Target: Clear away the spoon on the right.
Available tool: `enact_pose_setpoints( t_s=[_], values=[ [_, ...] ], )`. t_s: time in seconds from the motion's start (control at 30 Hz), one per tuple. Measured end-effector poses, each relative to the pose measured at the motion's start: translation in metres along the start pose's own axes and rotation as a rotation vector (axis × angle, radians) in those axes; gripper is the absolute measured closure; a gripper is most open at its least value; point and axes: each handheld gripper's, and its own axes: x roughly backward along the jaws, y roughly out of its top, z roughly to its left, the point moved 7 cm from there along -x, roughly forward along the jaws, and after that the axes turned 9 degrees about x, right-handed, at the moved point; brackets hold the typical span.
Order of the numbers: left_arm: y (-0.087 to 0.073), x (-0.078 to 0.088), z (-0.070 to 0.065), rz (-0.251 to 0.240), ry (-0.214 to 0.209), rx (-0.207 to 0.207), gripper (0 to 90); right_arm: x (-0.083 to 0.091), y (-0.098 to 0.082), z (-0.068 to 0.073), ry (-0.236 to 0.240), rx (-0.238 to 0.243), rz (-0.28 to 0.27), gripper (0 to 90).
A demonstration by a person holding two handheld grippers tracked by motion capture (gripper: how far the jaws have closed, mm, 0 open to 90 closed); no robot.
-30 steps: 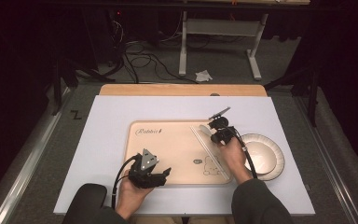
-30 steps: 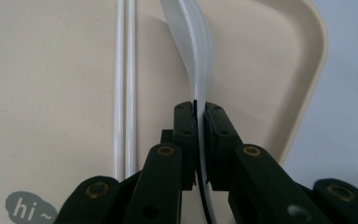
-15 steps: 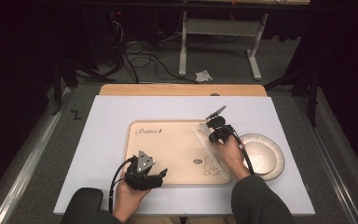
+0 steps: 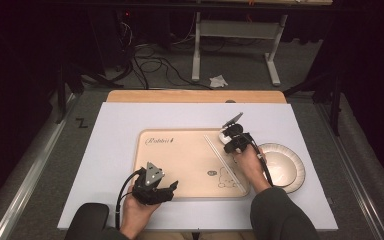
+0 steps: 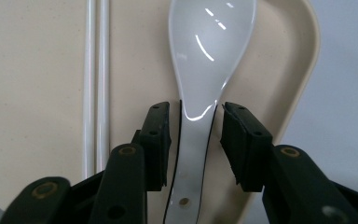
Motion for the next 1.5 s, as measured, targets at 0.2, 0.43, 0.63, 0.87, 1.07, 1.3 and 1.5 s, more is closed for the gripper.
enact_pose_setpoints(
  t_s=[0.2, 0.43, 0.63, 0.87, 1.07, 1.3, 1.5],
  values=[
    [0.000, 0.002, 0.001, -0.004, 0.004, 0.005, 31.0, 0.002, -0.001, -0.002, 0.000, -0.018, -0.003, 55.2],
    [0.000, 0.003, -0.001, -0.010, 0.016, -0.018, 30.9, 0.017, -0.003, -0.005, 0.031, -0.027, -0.067, 49.6],
    [0.000, 0.003, -0.002, -0.009, 0.019, -0.027, 30.8, 0.036, -0.008, -0.003, 0.054, -0.007, -0.149, 48.9],
    [0.003, 0.005, -0.004, -0.022, 0.012, -0.051, 31.9, 0.057, -0.019, 0.002, 0.079, 0.028, -0.239, 49.0],
    [0.005, 0.005, -0.004, -0.033, -0.010, -0.039, 32.5, 0.072, -0.031, 0.005, 0.094, 0.037, -0.308, 46.9],
    [0.004, 0.001, -0.006, -0.017, -0.012, -0.051, 32.3, 0.080, -0.043, 0.004, 0.116, 0.025, -0.365, 47.6],
    [0.005, -0.001, -0.006, -0.011, -0.025, -0.042, 31.0, 0.086, -0.057, -0.001, 0.136, -0.003, -0.388, 45.7]
  ],
)
